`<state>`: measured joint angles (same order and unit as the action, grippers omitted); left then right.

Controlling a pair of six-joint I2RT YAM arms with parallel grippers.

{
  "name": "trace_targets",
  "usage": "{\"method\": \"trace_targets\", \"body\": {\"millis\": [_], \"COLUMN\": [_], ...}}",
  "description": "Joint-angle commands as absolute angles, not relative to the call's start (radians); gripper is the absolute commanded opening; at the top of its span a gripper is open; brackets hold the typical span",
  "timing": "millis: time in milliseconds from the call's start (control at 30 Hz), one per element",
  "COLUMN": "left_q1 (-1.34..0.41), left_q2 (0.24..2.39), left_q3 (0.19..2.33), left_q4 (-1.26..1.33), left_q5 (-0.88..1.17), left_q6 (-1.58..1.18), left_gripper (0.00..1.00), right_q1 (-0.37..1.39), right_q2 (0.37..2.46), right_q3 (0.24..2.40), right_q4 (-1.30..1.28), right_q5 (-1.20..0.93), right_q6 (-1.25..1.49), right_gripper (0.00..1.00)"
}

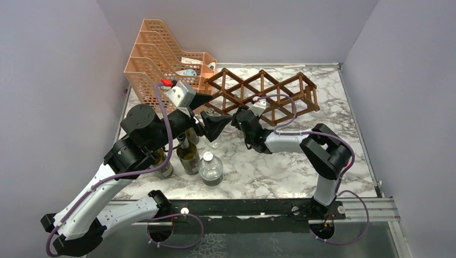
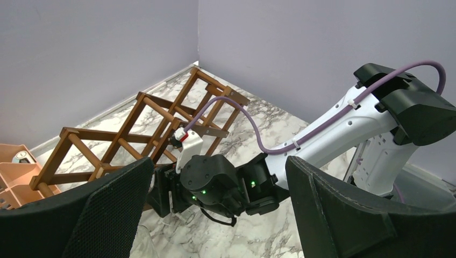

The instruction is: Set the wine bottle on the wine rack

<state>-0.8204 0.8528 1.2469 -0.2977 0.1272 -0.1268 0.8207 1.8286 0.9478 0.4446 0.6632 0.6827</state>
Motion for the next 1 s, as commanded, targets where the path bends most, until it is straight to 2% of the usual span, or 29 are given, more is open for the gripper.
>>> {"method": "trace_targets", "body": {"millis": [0,167,400,667,967], "left_q1": [-0.823,-0.822,-0.823,-0.824,-0.823], "left_q2": [0.836,0.838,0.84,0.84,0.836], "left_q3": [1.236,1.237,1.234,1.232,1.235], "left_q4": [-0.295,-0.295,-0.295,-0.303,-0.336], "left_q5": [0.12,0.109,0.097,0.082,0.028], "left_q6": [-0.134,-0.129,-0.128,-0.119,-0.092], "left_gripper": [0.99,0.99,0.99,0.99,0.99], "right_q1": [0.812,0.811,0.81,0.81,0.81], "right_q2": [1.854,1.867,1.819,1.724,1.541], "right_q3": [1.006,1.035,1.014,0.955,0.921], "right_q4": [0.503,0.442,0.397,0.358,0.12], "right_q5": [0.673,0.658,0.645,0.61,0.527], "right_q6": [0.659,0.666,0.684,0.668,0.608], "right_gripper": [0.39,0.57,0.72,0.77,0.77]}}
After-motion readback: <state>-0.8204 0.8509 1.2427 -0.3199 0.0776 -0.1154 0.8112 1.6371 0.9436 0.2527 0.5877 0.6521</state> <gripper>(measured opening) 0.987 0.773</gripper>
